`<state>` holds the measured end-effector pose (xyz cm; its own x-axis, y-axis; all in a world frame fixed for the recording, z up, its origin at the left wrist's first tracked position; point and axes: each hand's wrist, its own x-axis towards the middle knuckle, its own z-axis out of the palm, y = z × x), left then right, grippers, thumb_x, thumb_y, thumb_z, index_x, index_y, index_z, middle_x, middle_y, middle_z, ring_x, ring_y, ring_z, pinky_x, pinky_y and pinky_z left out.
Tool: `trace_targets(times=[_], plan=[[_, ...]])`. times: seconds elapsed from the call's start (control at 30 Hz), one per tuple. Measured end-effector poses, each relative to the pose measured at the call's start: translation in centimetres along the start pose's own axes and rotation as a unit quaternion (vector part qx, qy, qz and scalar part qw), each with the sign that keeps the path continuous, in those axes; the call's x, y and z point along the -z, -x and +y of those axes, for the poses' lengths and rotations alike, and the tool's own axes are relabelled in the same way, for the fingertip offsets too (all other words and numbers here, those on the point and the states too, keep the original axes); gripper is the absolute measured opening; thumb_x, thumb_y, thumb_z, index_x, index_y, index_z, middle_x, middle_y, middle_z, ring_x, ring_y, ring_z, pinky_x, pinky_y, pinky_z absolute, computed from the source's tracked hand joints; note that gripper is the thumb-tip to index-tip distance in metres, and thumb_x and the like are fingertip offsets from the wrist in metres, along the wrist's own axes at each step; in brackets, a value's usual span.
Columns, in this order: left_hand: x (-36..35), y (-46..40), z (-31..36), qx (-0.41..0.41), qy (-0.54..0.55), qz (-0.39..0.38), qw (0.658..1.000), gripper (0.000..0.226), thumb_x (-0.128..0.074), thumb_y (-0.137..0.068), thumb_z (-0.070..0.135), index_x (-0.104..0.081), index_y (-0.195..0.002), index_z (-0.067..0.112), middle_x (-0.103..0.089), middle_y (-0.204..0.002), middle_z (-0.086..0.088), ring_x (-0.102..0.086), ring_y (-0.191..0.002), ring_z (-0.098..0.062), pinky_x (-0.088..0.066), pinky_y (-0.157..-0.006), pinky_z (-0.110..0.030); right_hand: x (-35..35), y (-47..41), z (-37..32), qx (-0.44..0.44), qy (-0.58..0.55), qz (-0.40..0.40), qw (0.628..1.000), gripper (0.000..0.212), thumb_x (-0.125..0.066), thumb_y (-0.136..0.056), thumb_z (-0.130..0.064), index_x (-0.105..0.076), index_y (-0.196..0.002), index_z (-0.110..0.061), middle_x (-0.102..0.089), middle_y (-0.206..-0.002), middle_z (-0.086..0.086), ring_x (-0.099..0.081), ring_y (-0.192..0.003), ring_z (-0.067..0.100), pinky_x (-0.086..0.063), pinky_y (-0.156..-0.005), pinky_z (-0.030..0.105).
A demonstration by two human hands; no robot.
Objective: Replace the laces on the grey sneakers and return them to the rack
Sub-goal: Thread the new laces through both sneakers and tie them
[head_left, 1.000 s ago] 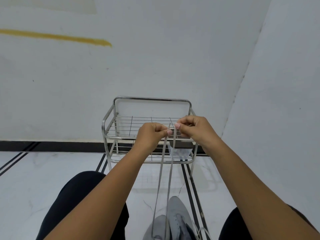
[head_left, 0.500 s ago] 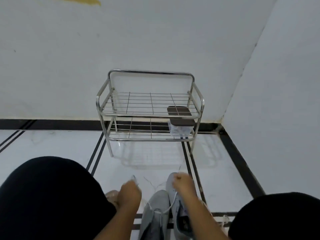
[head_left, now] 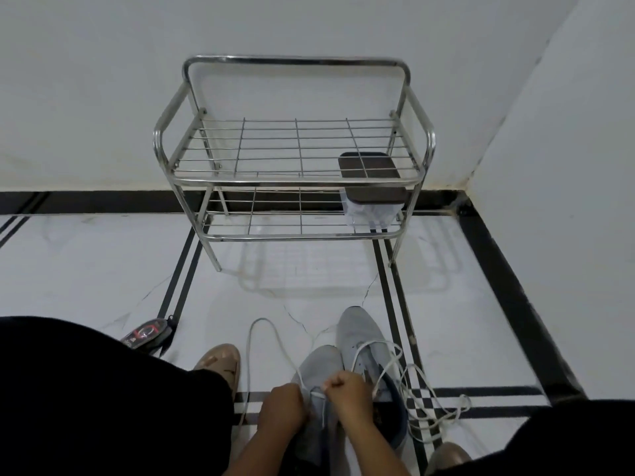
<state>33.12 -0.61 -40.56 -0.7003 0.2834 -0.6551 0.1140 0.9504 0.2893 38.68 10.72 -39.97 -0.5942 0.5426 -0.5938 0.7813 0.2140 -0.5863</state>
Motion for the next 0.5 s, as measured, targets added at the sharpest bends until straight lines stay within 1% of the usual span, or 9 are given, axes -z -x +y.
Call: trace_targets(times=[0.03, 0.07, 0.1, 0.17, 0.23, 0.37, 0.5], plan=[[-0.2, -0.1, -0.2, 0.004, 0.001, 0.009, 1.0, 0.029, -0.047, -0.092, 0.031, -0.067, -0.105, 0.013, -0.067, -0.111, -0.005, -0.062, -0.105, -0.022, -0.049, -0.084, -0.028, -0.8, 0.1, 0.3, 0.006, 0.024, -0.006, 1.0, 0.026, -0.064, -0.085, -0.02, -0.057, -0.059, -0.021, -0.064, -0.075, -0.003, -0.062, -0.081, 0.017, -0.047, -0.072, 0.023], [-0.1, -0.3, -0.3, 0.008, 0.011, 0.014, 1.0, 0.03, -0.047, -0.093, 0.03, -0.07, -0.101, 0.012, -0.069, -0.108, -0.006, -0.064, -0.102, -0.022, -0.049, -0.082, -0.028, -1.4, 0.4, 0.4, 0.018, 0.055, -0.009, 0.998, 0.024, -0.061, -0.085, -0.023, -0.061, -0.062, -0.018, -0.065, -0.076, -0.002, -0.062, -0.082, 0.018, -0.046, -0.072, 0.024], [-0.2, -0.6, -0.6, 0.016, 0.022, 0.008, 1.0, 0.029, -0.05, -0.093, 0.03, -0.072, -0.099, 0.012, -0.07, -0.106, -0.006, -0.065, -0.1, -0.022, -0.05, -0.08, -0.027, -2.1, 0.4, 0.7, 0.03, 0.09, -0.009, 0.995, 0.02, -0.057, -0.085, -0.024, -0.066, -0.069, -0.016, -0.069, -0.081, 0.0, -0.063, -0.085, 0.021, -0.047, -0.073, 0.025], [-0.1, -1.0, -1.0, 0.032, 0.054, -0.004, 0.998, 0.025, -0.057, -0.091, 0.029, -0.075, -0.101, 0.017, -0.072, -0.107, -0.004, -0.066, -0.101, -0.021, -0.049, -0.081, -0.024, -2.9, 0.4, 1.0, 0.064, 0.147, 0.005, 0.987, 0.022, -0.051, -0.086, -0.025, -0.071, -0.081, -0.017, -0.071, -0.092, 0.002, -0.065, -0.091, 0.023, -0.047, -0.076, 0.026], [0.0, -1.2, -1.4, 0.051, 0.085, -0.011, 0.995, 0.022, -0.06, -0.09, 0.027, -0.075, -0.105, 0.023, -0.071, -0.111, -0.001, -0.065, -0.105, -0.019, -0.048, -0.084, -0.023, -3.2, 0.5, 1.0, 0.085, 0.185, 0.027, 0.979, 0.025, -0.049, -0.087, -0.027, -0.072, -0.087, -0.019, -0.07, -0.096, 0.002, -0.065, -0.093, 0.024, -0.046, -0.077, 0.027], [-0.4, -1.7, -1.9, 0.055, 0.117, -0.025, 0.991, 0.021, -0.06, -0.089, 0.02, -0.075, -0.104, 0.022, -0.071, -0.11, 0.0, -0.065, -0.102, -0.018, -0.046, -0.077, -0.019, -3.8, 0.3, 0.7, 0.096, 0.234, 0.047, 0.966, 0.029, -0.045, -0.09, -0.027, -0.073, -0.093, -0.018, -0.069, -0.098, 0.004, -0.065, -0.094, 0.025, -0.045, -0.074, 0.027], [-0.6, -1.8, -2.3, 0.043, 0.137, -0.031, 0.989, 0.021, -0.06, -0.088, 0.015, -0.074, -0.105, 0.018, -0.072, -0.108, -0.001, -0.065, -0.102, -0.017, -0.042, -0.073, -0.016, -4.0, 0.2, 0.6, 0.089, 0.254, 0.043, 0.962, 0.027, -0.046, -0.088, -0.02, -0.073, -0.093, -0.02, -0.068, -0.099, 0.001, -0.065, -0.093, 0.023, -0.045, -0.073, 0.027]])
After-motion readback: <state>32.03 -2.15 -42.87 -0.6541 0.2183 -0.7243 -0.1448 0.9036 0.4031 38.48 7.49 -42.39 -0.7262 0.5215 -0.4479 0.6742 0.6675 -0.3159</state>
